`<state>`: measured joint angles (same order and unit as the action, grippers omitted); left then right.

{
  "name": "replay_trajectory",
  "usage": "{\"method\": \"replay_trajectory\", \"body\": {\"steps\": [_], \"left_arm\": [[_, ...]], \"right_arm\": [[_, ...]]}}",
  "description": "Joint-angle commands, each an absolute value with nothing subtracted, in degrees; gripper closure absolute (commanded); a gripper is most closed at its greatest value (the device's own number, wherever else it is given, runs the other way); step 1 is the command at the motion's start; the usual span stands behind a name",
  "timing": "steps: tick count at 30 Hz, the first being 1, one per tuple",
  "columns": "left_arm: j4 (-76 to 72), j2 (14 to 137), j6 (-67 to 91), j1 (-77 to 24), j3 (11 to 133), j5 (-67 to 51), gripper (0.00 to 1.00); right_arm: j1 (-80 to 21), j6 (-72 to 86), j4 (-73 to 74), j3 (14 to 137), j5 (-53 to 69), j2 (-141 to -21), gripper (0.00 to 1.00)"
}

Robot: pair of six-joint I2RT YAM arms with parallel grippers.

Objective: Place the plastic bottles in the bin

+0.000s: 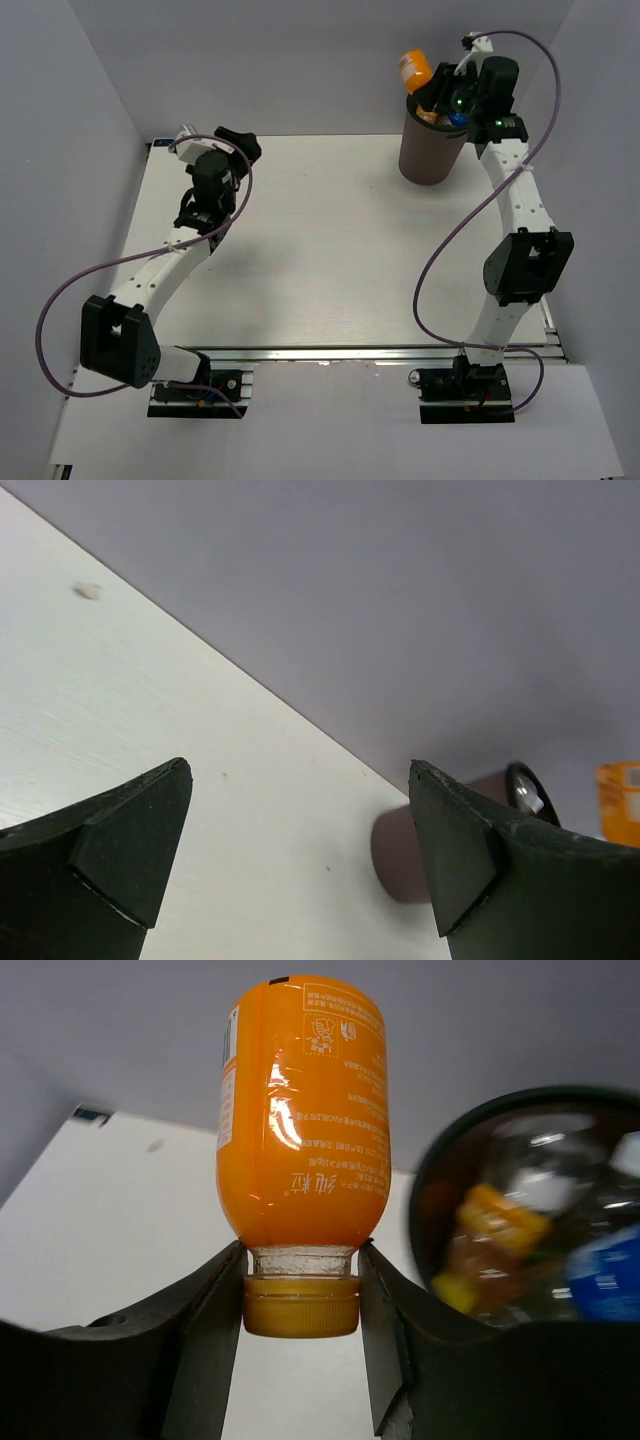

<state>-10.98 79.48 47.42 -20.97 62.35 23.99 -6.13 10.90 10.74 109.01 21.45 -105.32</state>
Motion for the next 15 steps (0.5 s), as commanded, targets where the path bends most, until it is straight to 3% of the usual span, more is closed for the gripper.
{"method": "replay_trajectory", "body": {"steps": [1,9,11,15], "left_arm": [[-7.3,75.85,46.15,-19.16,59.86,25.66,0.02],[-5.36,77.16,45.97,-16.0,59.24,25.84,0.02],[-4.92,78.13,45.97,-15.65,59.68,25.58,0.02],[-4.66,79.01,45.97,-14.94,59.94,24.53,0.02]], "right_arm": [[-3.96,7.39,18.19,117.57,12.77,-109.93,1.0],[-1.67,5.45,19.51,118.92,4.23,-114.17,1.0],[-1.58,5.1,19.51,118.92,2.64,-114.96,0.89],[-1.58,4.4,19.86,120.06,0.45,-116.54,0.84]]}}
